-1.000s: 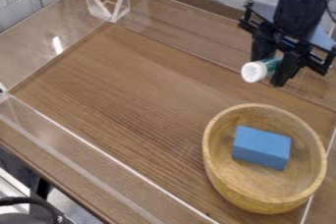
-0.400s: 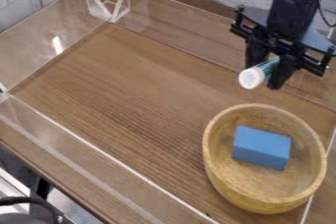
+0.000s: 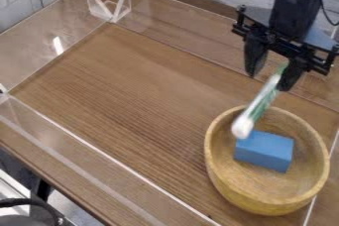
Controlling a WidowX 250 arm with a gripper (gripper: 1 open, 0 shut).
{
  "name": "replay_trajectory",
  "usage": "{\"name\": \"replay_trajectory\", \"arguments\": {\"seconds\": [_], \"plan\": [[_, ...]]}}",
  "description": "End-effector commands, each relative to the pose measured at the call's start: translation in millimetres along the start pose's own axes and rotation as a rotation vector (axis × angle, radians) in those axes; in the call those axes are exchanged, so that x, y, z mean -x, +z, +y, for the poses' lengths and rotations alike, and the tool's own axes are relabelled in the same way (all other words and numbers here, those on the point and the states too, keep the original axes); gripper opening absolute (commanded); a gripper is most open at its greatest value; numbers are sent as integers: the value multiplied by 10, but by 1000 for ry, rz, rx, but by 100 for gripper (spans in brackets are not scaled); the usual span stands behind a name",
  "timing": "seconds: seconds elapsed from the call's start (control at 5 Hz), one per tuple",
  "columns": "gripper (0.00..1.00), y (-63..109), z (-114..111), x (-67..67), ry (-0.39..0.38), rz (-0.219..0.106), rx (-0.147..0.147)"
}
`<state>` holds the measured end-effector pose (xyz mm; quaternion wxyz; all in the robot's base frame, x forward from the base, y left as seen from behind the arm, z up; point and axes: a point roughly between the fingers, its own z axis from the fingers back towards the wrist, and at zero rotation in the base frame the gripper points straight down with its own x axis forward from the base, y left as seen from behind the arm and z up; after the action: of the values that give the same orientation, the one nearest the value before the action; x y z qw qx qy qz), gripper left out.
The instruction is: Remove the green marker from inside the brown bowl and put it on the table
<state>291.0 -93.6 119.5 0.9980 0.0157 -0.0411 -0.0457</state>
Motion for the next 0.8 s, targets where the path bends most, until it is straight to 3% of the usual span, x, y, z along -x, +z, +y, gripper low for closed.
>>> {"name": "replay_trajectory", "arguments": {"seconds": [0.0,0.2,0.4,0.6], "plan": [[0,170,52,-43,22,-65,12],[100,126,86,-44,27,-62,11],[0,90,156,-51,34,-57,11],[0,49,238,-59,32,-50,10]]}}
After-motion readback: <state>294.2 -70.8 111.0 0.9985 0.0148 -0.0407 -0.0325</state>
